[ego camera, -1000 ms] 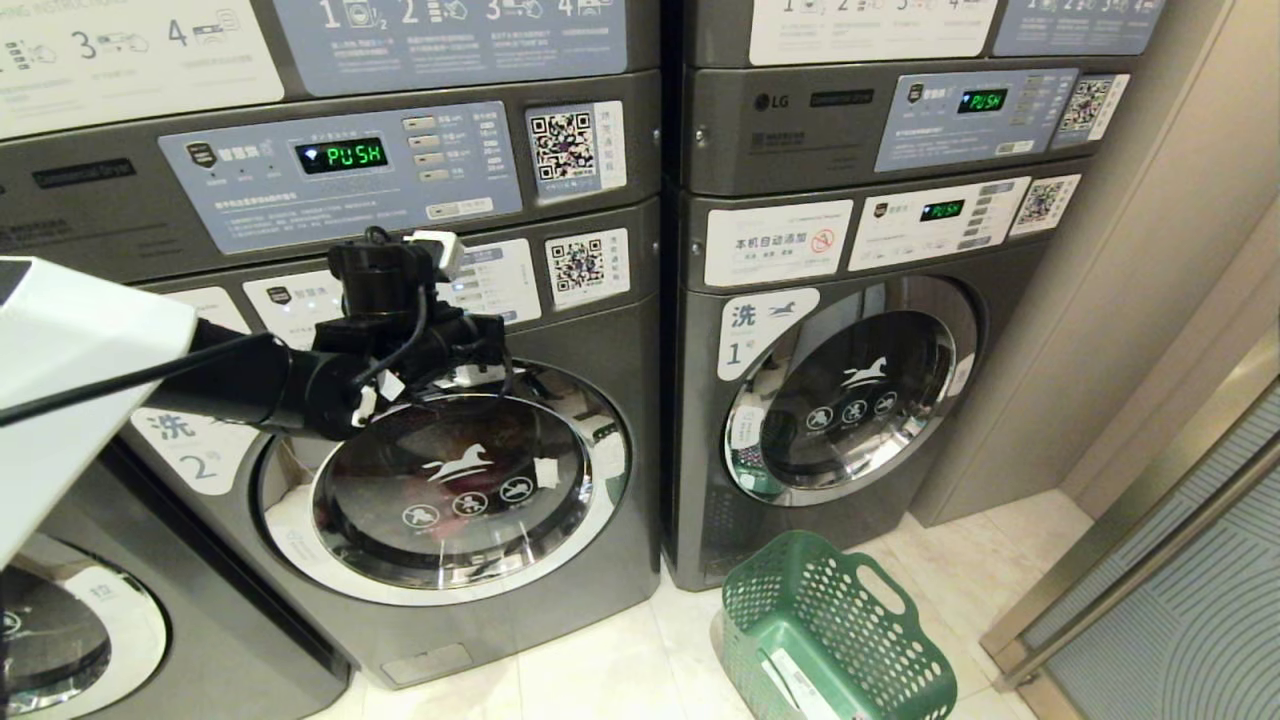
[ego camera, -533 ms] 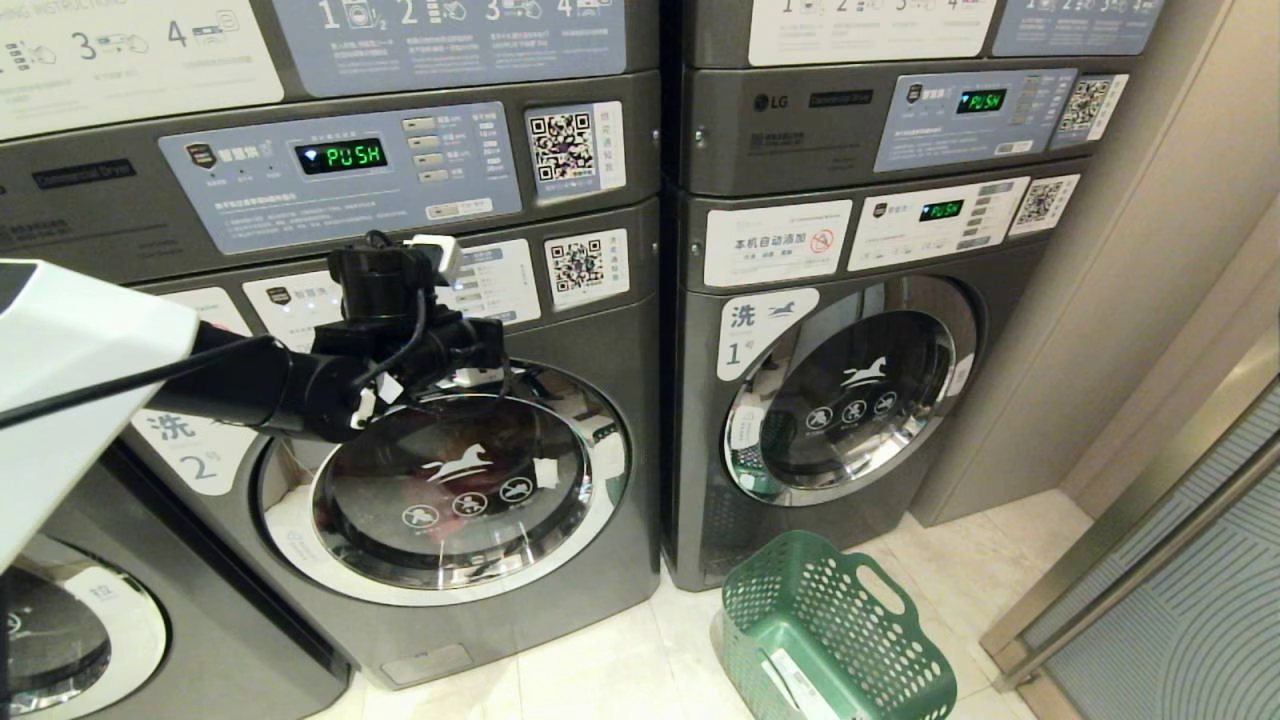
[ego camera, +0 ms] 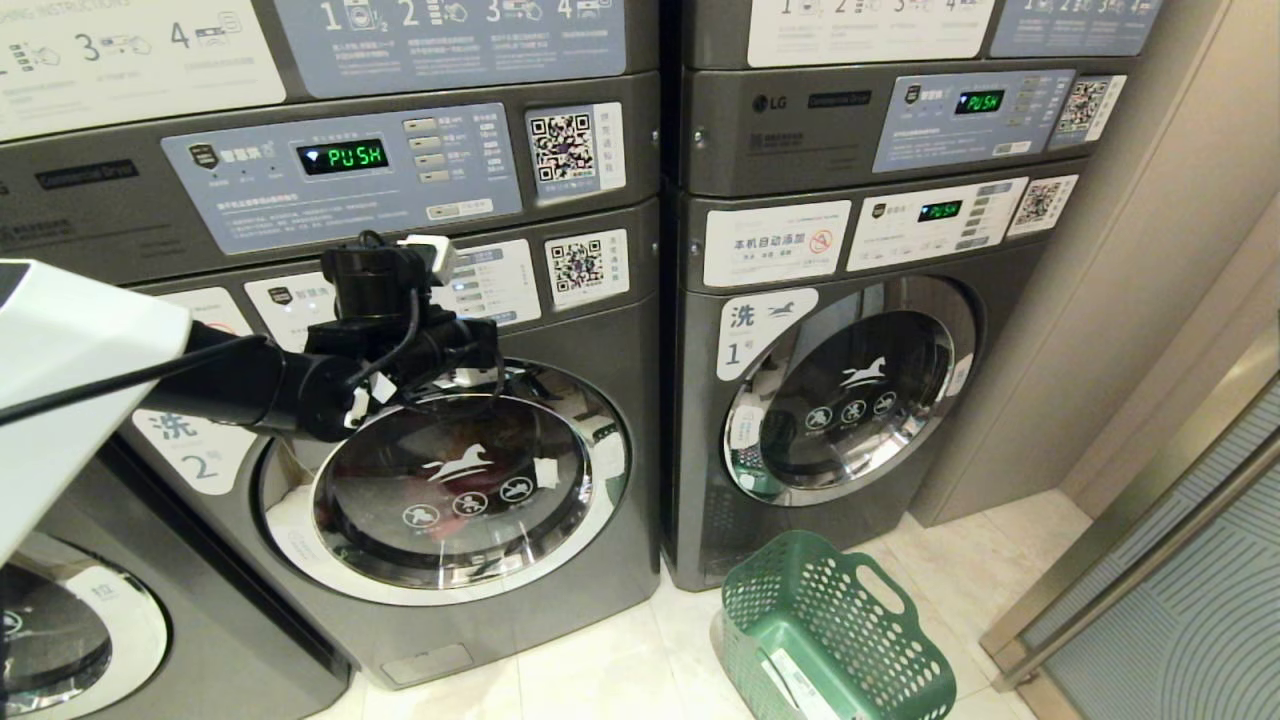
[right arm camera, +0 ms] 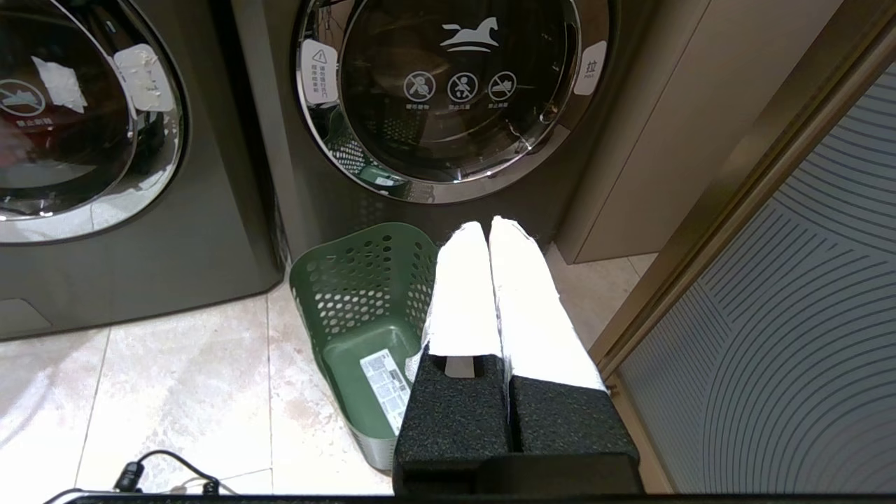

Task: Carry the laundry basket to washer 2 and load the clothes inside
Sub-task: Press the washing machine switch

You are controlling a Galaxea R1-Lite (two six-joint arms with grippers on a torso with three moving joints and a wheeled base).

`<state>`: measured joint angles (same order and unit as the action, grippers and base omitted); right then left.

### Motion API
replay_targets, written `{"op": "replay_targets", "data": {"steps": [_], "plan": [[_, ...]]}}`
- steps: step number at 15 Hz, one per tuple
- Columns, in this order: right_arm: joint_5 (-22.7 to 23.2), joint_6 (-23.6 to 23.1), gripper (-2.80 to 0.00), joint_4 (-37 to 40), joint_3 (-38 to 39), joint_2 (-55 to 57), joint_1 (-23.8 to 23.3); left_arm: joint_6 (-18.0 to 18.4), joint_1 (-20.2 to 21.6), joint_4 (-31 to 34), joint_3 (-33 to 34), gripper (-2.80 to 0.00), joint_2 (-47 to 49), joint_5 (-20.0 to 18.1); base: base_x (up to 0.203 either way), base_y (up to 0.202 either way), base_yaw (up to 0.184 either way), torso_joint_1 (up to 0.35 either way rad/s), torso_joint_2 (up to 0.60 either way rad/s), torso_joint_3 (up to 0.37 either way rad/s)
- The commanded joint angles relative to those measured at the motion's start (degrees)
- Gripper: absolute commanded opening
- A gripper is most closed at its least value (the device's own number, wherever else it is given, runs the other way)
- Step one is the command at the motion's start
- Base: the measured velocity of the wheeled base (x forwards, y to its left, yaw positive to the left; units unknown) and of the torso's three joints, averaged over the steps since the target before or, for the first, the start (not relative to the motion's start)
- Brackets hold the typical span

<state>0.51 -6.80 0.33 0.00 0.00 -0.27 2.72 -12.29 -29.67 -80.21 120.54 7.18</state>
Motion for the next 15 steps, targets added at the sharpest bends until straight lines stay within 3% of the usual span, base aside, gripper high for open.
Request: {"op": "replay_targets", "data": {"steps": [1, 15], "plan": [[0.0, -0.1, -2.8, 0.0, 0.0, 0.1, 0.0, 0.0, 0.1, -0.3, 0.1, -2.8, -0.2, 0.2, 0.0, 0.0, 0.0, 0.0, 0.0, 0.0], [0.0, 0.7, -2.8, 0.0, 0.0, 0.1, 0.0, 0.1, 0.8, 0.1, 1.0, -2.8, -0.4, 0.4, 0.0, 0.0, 0.0, 0.0, 0.0, 0.0]]}}
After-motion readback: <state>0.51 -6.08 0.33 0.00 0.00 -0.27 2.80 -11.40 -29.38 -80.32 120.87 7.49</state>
